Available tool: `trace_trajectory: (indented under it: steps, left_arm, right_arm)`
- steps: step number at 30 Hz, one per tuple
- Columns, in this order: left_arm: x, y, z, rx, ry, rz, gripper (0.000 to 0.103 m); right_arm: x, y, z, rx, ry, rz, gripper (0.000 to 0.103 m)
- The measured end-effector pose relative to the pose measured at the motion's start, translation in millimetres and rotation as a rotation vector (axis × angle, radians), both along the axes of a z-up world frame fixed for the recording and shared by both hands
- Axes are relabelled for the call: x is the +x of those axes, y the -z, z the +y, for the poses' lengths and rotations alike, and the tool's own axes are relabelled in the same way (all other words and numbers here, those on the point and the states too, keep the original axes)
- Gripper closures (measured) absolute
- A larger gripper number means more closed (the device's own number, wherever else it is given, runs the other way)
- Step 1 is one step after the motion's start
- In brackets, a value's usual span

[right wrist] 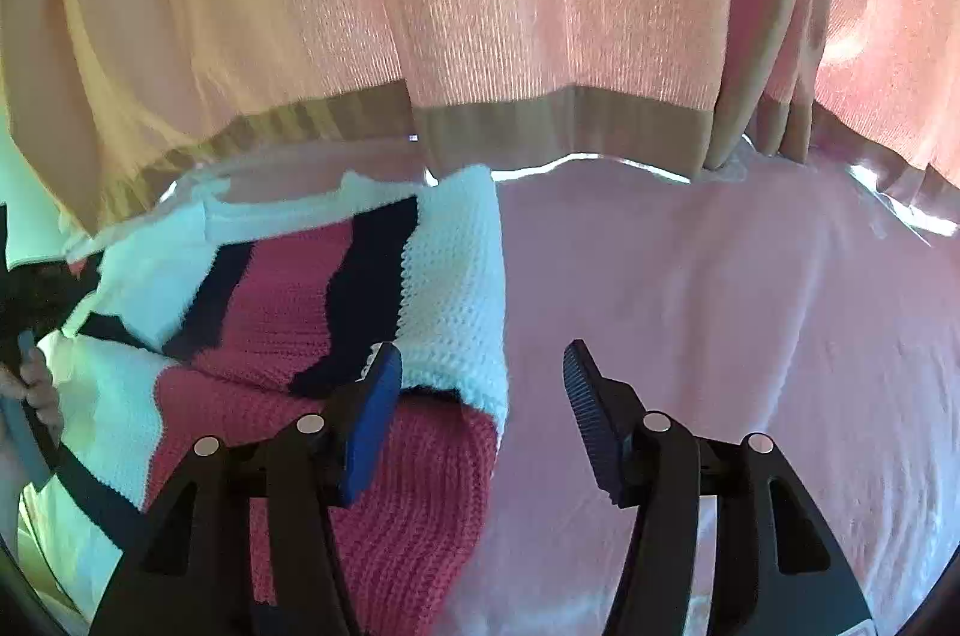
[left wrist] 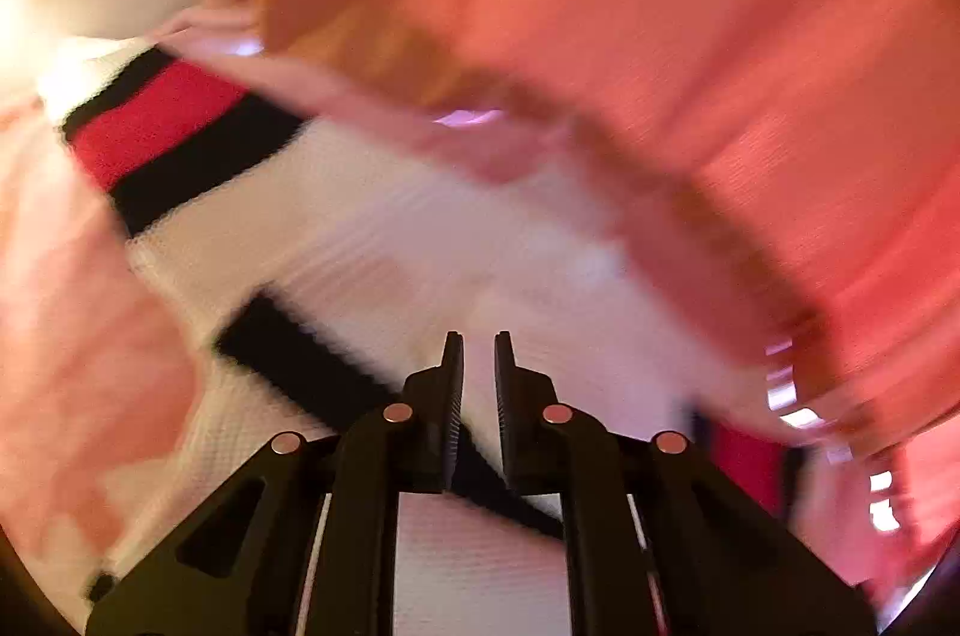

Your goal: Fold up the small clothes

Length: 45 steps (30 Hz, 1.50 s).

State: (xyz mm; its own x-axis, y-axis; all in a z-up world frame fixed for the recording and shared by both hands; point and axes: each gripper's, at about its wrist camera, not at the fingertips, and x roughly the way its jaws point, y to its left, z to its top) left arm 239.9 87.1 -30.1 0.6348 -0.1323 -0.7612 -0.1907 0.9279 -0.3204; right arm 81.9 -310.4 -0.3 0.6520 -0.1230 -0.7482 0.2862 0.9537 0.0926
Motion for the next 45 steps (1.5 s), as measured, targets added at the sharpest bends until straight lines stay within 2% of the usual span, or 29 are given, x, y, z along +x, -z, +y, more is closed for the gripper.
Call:
trace_trajectory:
  steps: [1, 3, 5, 6, 7, 9, 12, 15, 19, 22, 23, 24, 25, 26, 27, 28, 31, 34, 38, 40, 41, 42, 43, 44, 45]
  left_arm:
    - [3, 12, 7, 0.020, -0.009, 0.065, 0.092]
    - [6, 27, 15, 0.014, -0.014, 0.137, 0.091]
    - [5, 30, 29, -0.033, 0.000, 0.170, 0.089]
    - [1, 27, 35, -0.036, 0.009, 0.176, 0.075]
    - [-6, 19, 41, -0.018, 0.028, 0.174, 0.051]
    - [-27, 7, 55, 0.015, 0.040, 0.157, 0.030]
    - [-55, 1, 77, 0.047, 0.060, 0.166, 0.030]
    - [-100, 9, 104, 0.081, 0.085, 0.216, 0.030]
    - [-154, 23, 129, 0.035, 0.135, 0.259, 0.030]
    - [-180, 38, 124, -0.013, 0.188, 0.312, 0.029]
    - [-186, 35, 117, 0.028, 0.196, 0.283, 0.029]
    - [-188, 35, 111, 0.051, 0.222, 0.288, 0.031]
    - [-189, 36, 103, 0.067, 0.254, 0.293, 0.037]
    - [-191, 35, 97, 0.080, 0.274, 0.286, 0.048]
    - [-192, 34, 92, 0.085, 0.298, 0.290, 0.062]
    - [-194, 32, 89, 0.079, 0.313, 0.285, 0.090]
    - [-209, 18, 87, 0.001, 0.331, 0.270, 0.093]
    - [-241, 7, 73, 0.013, 0.400, 0.271, 0.096]
    - [-276, 22, 57, 0.083, 0.441, 0.345, 0.096]
    - [-283, 19, 52, 0.108, 0.430, 0.341, 0.094]
    - [-280, 13, 51, 0.108, 0.426, 0.326, 0.094]
    - [-276, 3, 50, 0.095, 0.420, 0.299, 0.092]
    - [-267, -12, 46, 0.082, 0.418, 0.263, 0.083]
    - [-259, -24, 44, 0.079, 0.420, 0.233, 0.075]
    - [-252, -33, 42, 0.077, 0.421, 0.206, 0.053]
  right_arm:
    - [2, 4, 1, 0.011, -0.003, 0.024, 0.047]
    - [4, 10, 3, 0.028, -0.012, 0.054, 0.047]
    - [2, 14, 6, 0.042, -0.026, 0.089, 0.047]
    - [-1, 14, 8, 0.044, -0.032, 0.099, 0.047]
    - [-8, 14, 11, 0.053, -0.046, 0.111, 0.047]
    - [-25, 15, 17, 0.075, -0.066, 0.121, 0.047]
    - [-75, 22, 41, 0.125, -0.131, 0.144, 0.046]
    - [-119, 36, 62, 0.159, -0.166, 0.177, 0.046]
    - [-171, 64, 88, 0.275, -0.176, 0.227, 0.046]
    - [-186, 68, 107, 0.260, -0.182, 0.200, 0.045]
    - [-185, 69, 113, 0.242, -0.194, 0.194, 0.048]
    - [-185, 69, 118, 0.222, -0.197, 0.180, 0.068]
    - [-180, 71, 121, 0.201, -0.205, 0.178, 0.083]
    - [-179, 73, 121, 0.206, -0.208, 0.177, 0.090]
    - [-176, 72, 118, 0.232, -0.203, 0.172, 0.091]
    - [-177, 66, 112, 0.248, -0.192, 0.157, 0.092]
    - [-197, 30, 88, 0.212, -0.157, 0.087, 0.092]
    - [-229, 6, 65, 0.141, -0.125, 0.100, 0.093]
    - [-255, 25, 68, 0.113, -0.148, 0.268, 0.091]
    - [-254, 31, 77, 0.039, -0.155, 0.327, 0.092]
    - [-252, 27, 77, 0.016, -0.148, 0.327, 0.092]
    - [-247, 16, 70, 0.013, -0.134, 0.281, 0.088]
    - [-241, 6, 64, 0.020, -0.127, 0.247, 0.084]
    - [-230, -5, 56, 0.025, -0.123, 0.207, 0.074]
    - [-210, -19, 45, 0.019, -0.120, 0.155, 0.067]
